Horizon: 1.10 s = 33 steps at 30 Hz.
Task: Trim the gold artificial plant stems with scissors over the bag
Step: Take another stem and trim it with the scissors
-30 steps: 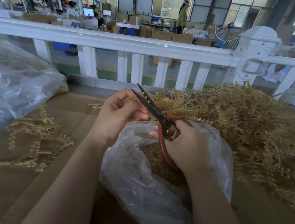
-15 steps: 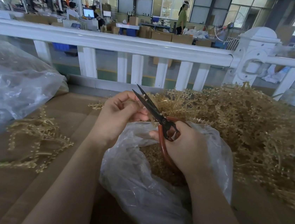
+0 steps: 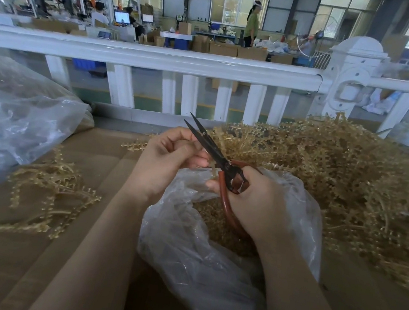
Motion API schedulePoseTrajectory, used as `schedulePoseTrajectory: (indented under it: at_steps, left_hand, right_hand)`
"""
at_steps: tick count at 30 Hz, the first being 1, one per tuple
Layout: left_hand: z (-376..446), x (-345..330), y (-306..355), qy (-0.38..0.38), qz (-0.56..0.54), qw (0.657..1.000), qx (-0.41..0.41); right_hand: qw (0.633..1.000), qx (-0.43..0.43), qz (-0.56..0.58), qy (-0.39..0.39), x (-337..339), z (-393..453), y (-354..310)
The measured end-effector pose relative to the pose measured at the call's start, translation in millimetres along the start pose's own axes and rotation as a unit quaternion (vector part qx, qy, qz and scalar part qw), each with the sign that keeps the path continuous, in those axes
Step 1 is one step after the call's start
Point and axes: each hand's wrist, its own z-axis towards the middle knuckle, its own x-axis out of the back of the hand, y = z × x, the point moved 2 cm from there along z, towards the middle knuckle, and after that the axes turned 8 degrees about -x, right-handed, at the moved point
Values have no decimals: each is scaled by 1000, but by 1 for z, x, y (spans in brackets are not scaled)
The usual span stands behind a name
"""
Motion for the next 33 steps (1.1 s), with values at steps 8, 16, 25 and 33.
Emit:
schedulePoseTrajectory:
  at_steps: [8, 16, 25, 33]
  left_hand:
    - [-1, -1, 3, -1, 31, 999, -22]
    - [-3, -7, 10, -26, 67, 996, -48]
    - [-4, -9, 11, -26, 65, 996, -51]
    - [-4, -6, 8, -13, 58, 997, -43]
  right_hand:
    - [1000, -6, 2, -20, -1, 0, 0]
    - [999, -3, 29, -26, -2, -1, -3]
    - [999, -2, 35, -10, -3, 0, -1]
    - [1000, 4, 19, -9, -3, 0, -1]
